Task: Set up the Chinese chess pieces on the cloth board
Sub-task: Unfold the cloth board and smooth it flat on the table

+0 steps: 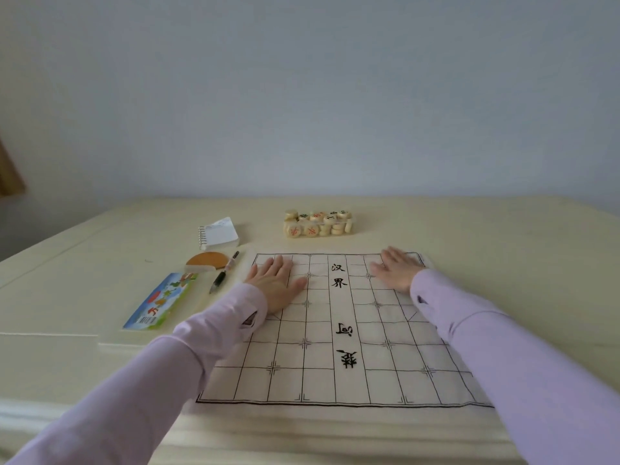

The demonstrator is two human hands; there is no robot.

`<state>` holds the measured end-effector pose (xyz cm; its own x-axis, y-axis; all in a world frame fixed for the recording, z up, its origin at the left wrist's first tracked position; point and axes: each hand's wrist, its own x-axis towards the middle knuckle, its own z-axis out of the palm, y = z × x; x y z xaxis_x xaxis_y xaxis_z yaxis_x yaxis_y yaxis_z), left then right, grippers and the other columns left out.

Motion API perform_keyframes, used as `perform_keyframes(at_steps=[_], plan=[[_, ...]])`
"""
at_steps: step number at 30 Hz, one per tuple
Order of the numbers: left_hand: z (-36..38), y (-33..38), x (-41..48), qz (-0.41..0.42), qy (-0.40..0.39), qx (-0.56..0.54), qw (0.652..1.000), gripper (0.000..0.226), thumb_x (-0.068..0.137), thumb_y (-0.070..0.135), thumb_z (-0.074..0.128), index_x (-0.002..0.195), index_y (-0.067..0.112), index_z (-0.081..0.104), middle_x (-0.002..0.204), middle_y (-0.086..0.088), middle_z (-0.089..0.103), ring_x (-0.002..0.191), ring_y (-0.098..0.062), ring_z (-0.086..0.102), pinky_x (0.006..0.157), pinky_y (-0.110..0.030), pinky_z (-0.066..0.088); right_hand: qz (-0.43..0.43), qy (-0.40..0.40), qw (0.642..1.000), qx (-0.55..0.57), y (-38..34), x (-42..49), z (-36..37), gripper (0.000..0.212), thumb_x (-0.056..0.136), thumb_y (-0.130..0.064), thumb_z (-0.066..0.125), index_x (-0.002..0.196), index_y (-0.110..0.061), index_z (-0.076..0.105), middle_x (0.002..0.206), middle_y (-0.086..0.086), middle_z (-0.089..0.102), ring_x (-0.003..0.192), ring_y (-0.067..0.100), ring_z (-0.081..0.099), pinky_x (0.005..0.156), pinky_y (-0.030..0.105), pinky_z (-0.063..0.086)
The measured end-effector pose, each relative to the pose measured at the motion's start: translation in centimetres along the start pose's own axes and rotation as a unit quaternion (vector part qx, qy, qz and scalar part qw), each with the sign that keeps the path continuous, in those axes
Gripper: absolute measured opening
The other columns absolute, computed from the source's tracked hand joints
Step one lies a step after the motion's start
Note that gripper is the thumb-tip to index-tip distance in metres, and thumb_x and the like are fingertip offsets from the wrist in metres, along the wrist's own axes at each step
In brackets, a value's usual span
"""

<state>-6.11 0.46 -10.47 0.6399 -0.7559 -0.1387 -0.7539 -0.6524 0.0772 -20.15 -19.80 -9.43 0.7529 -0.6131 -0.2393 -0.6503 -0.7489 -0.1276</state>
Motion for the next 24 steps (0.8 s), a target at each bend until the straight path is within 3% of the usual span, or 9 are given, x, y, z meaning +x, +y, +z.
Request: perform_keyframes(at_steps=[3, 5, 8, 10, 12, 14, 17, 24], plan=[[-0.3, 0.2, -0.1, -0.025, -0.02, 0.032, 0.999, 0.069, 0.097, 0.055, 0.011, 0.151, 0.015, -0.005, 0.159, -0.003, -0.011, 0.146, -0.016, -0.011, 0.118, -0.039, -0.008, 0.094, 0.015, 0.995, 0.007, 3.5, -0.6, -0.7, 0.067, 0.1, -0.048, 0.014, 0.151, -0.006, -0.001, 0.159, 0.006, -0.008, 0.147, 0.019, -0.008, 0.12, 0.036, 0.0], [-1.3, 1.1, 0.2, -0.044, -0.012, 0.067, 0.997, 0.069, 0.098, 0.053, 0.015, 0.151, 0.012, -0.005, 0.158, -0.005, -0.012, 0.146, -0.018, -0.011, 0.118, -0.039, -0.009, 0.113, 0.032, 0.993, 0.025, 3.5, -1.0, -1.7, 0.068, 0.1, -0.047, 0.015, 0.15, -0.004, 0.0, 0.159, 0.008, -0.006, 0.147, 0.021, -0.006, 0.12, 0.038, 0.003], [-3.0, 5.2, 1.5, 0.02, 0.029, 0.007, 0.999, 0.065, 0.101, 0.042, 0.019, 0.15, 0.009, -0.008, 0.157, -0.007, -0.016, 0.146, -0.023, -0.012, 0.118, -0.04, -0.006, 0.004, 0.05, 0.996, 0.072, -0.1, -1.4, -2.8, 0.061, 0.102, -0.036, 0.02, 0.15, -0.007, -0.005, 0.158, 0.007, -0.014, 0.147, 0.021, -0.007, 0.118, 0.033, 0.003], [-3.2, 8.5, 2.3, 0.074, 0.016, -0.064, 0.995, 0.061, 0.102, 0.035, 0.021, 0.15, 0.01, -0.007, 0.158, -0.006, -0.015, 0.146, -0.024, -0.01, 0.119, -0.04, -0.003, -0.059, 0.026, 0.996, 0.069, -2.7, -1.3, -2.3, 0.058, 0.102, -0.024, 0.025, 0.151, -0.01, -0.004, 0.159, 0.005, -0.011, 0.147, 0.021, -0.003, 0.118, 0.034, 0.005], [-2.0, 10.2, 3.0, 0.104, -0.001, -0.07, 0.992, 0.057, 0.102, 0.03, 0.019, 0.151, 0.01, -0.004, 0.159, -0.007, -0.01, 0.146, -0.021, -0.008, 0.119, -0.038, -0.002, -0.076, 0.008, 0.997, 0.026, -3.5, -0.3, -0.7, 0.057, 0.101, -0.016, 0.025, 0.151, -0.01, 0.0, 0.159, 0.006, -0.005, 0.147, 0.021, 0.0, 0.119, 0.034, 0.007], [-0.6, 9.5, 3.8, 0.099, -0.012, -0.033, 0.994, 0.056, 0.102, 0.035, 0.014, 0.151, 0.012, -0.002, 0.159, -0.004, -0.009, 0.146, -0.017, -0.008, 0.119, -0.036, -0.003, -0.067, 0.0, 0.998, 0.003, -2.4, 0.5, 0.3, 0.055, 0.102, -0.025, 0.02, 0.151, -0.011, 0.0, 0.159, 0.004, -0.008, 0.147, 0.018, -0.006, 0.12, 0.035, 0.002], [0.0, 6.2, 4.2, 0.055, -0.005, -0.017, 0.998, 0.062, 0.1, 0.046, 0.013, 0.151, 0.015, -0.003, 0.159, -0.001, -0.01, 0.146, -0.016, -0.008, 0.118, -0.036, -0.004, -0.021, 0.007, 1.0, 0.014, 0.4, 0.6, 0.1, 0.058, 0.102, -0.037, 0.013, 0.151, -0.012, -0.003, 0.159, 0.002, -0.012, 0.147, 0.015, -0.01, 0.119, 0.034, -0.001], [-1.2, 0.2, 2.7, -0.137, -0.001, -0.035, 0.99, 0.071, 0.098, 0.051, 0.015, 0.15, 0.007, -0.004, 0.158, -0.008, -0.01, 0.146, -0.022, -0.009, 0.119, -0.036, -0.003, 0.093, 0.023, 0.995, 0.02, 3.1, -1.4, -1.2, 0.064, 0.101, -0.041, 0.015, 0.15, -0.003, -0.002, 0.158, 0.01, -0.011, 0.147, 0.022, -0.008, 0.119, 0.034, 0.001]])
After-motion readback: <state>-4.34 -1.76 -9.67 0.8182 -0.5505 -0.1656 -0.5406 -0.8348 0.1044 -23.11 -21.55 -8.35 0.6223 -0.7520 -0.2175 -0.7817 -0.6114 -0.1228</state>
